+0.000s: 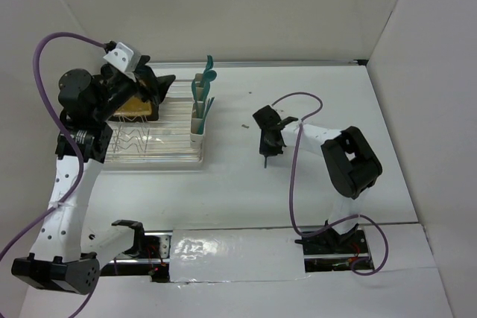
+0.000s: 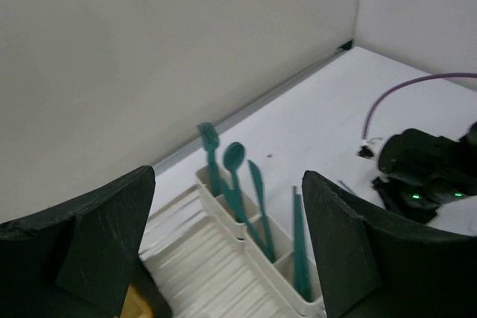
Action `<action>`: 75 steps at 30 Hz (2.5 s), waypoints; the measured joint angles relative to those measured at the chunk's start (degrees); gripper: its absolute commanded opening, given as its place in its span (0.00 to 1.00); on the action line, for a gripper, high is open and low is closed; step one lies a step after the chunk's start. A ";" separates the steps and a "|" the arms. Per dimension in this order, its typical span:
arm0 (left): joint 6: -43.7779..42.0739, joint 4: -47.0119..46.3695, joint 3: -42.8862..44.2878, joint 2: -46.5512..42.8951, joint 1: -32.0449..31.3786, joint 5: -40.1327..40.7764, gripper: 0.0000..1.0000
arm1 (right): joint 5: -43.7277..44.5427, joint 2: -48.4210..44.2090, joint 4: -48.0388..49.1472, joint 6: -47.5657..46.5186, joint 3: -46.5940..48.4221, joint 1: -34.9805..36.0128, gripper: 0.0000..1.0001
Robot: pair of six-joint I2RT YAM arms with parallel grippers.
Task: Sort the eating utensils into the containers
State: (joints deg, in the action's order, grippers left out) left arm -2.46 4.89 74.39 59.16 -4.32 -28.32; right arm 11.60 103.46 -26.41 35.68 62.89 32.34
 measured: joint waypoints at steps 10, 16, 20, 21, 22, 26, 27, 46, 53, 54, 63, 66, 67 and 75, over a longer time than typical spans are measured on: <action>15.65 5.81 6.60 6.91 -9.51 4.57 0.83 | -15.61 -16.72 13.03 -6.47 -9.62 -0.63 0.00; 22.60 5.77 6.95 13.00 -16.20 12.31 0.83 | -24.37 -27.26 20.37 -7.06 -5.86 -1.38 0.00; 25.99 4.50 7.91 17.97 -19.85 14.82 0.84 | -26.53 -29.90 21.75 -7.08 -3.58 -1.38 0.00; 26.73 4.44 8.26 19.15 -20.79 15.52 0.84 | -26.91 -30.27 21.70 -7.06 -3.15 -1.38 0.00; 27.12 4.26 8.61 20.09 -21.49 16.02 0.84 | -27.10 -30.64 21.75 -7.06 -2.75 -1.42 0.00; 29.05 3.63 11.13 23.78 -24.00 17.31 0.84 | -27.69 -32.02 21.66 -7.08 -1.55 -1.53 0.00; 29.70 3.34 11.91 24.59 -24.44 17.44 0.84 | -27.87 -32.26 21.64 -7.08 -1.14 -1.53 0.00; 36.00 0.39 20.28 33.88 -27.43 15.54 0.03 | -29.83 -34.69 20.61 -7.02 1.84 -1.46 0.23; 32.50 -2.03 20.63 33.88 -25.66 11.23 0.00 | -26.64 -33.33 12.92 -6.29 13.00 -2.14 1.00; 31.91 -2.73 20.61 33.88 -24.46 9.88 0.00 | -25.81 -33.33 11.93 -6.51 14.86 -2.49 1.00; 22.51 -6.67 11.30 23.58 -11.43 -4.35 0.00 | -15.45 -36.44 5.90 -5.84 17.66 -8.07 1.00; 20.61 -12.79 3.85 16.41 -8.63 -10.32 0.00 | -14.75 -36.63 6.36 -4.63 12.22 -9.09 1.00; 20.70 -16.20 0.70 14.05 -7.52 -12.79 0.00 | -14.80 -36.48 6.32 -4.48 10.23 -9.09 1.00; 20.59 -34.75 -14.82 13.42 -5.62 -23.91 0.00 | -15.06 -34.29 6.40 -4.90 2.95 -9.14 1.00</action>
State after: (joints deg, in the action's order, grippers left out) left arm 18.13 -29.87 59.57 72.58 -9.93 -52.23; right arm -3.46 69.17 -20.01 30.79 65.84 23.20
